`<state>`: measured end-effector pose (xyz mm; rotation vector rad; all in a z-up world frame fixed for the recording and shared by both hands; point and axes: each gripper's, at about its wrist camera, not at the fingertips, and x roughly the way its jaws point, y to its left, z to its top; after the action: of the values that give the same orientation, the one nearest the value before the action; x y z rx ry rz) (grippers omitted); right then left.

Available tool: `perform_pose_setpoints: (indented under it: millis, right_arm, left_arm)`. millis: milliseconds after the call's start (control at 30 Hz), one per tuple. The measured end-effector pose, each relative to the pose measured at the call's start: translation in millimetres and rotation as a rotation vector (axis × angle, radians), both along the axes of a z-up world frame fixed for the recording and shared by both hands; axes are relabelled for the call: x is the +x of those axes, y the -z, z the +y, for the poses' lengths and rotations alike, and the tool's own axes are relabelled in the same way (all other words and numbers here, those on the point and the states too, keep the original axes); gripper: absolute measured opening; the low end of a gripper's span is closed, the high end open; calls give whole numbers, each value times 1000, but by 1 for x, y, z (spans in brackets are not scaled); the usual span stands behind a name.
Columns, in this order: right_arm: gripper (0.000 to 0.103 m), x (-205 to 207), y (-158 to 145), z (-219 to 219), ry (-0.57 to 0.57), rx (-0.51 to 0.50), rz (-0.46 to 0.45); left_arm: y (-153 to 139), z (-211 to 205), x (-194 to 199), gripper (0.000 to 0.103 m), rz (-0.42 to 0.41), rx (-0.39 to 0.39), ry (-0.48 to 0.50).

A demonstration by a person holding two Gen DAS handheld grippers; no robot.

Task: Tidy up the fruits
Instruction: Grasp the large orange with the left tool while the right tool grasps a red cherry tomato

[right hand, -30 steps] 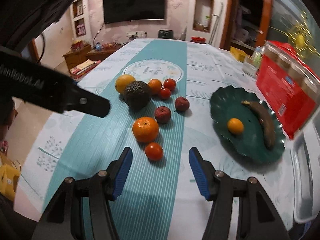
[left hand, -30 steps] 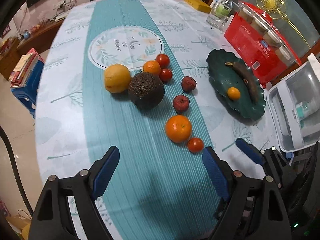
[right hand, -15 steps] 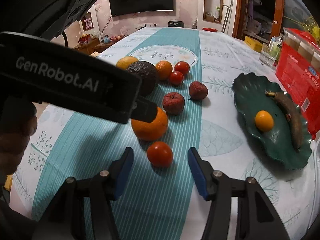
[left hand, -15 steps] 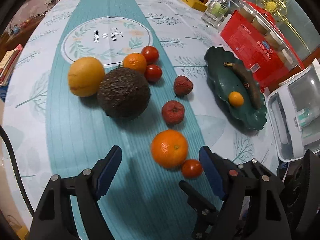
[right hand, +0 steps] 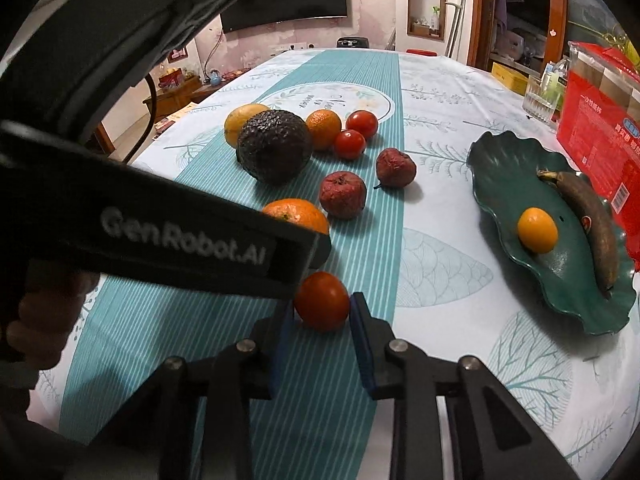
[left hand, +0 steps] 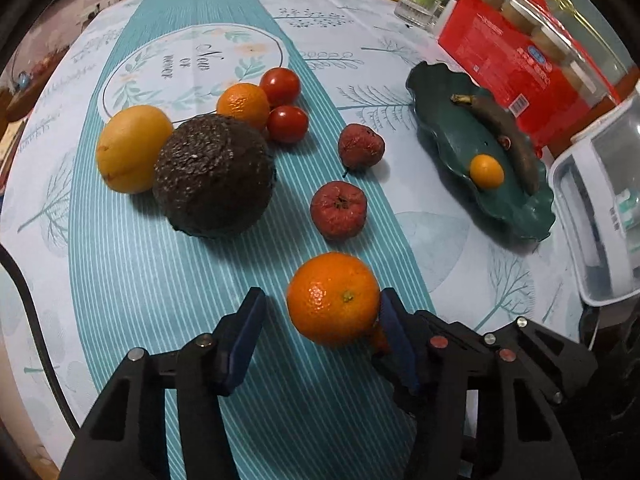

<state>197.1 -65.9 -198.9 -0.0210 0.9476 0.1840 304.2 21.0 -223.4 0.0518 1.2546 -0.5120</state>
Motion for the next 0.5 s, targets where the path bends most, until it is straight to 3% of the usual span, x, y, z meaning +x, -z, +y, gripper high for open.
perform_pose_setpoints:
  millis: [133, 500]
  right_arm:
    - [28, 3, -1, -1, -9, -3, 18]
    - [28, -4, -11, -5, 21, 7, 38]
  left_arm:
    - [0, -3, -1, 44, -9, -15, 8]
    - [-19, 7, -9, 43, -77, -15, 19]
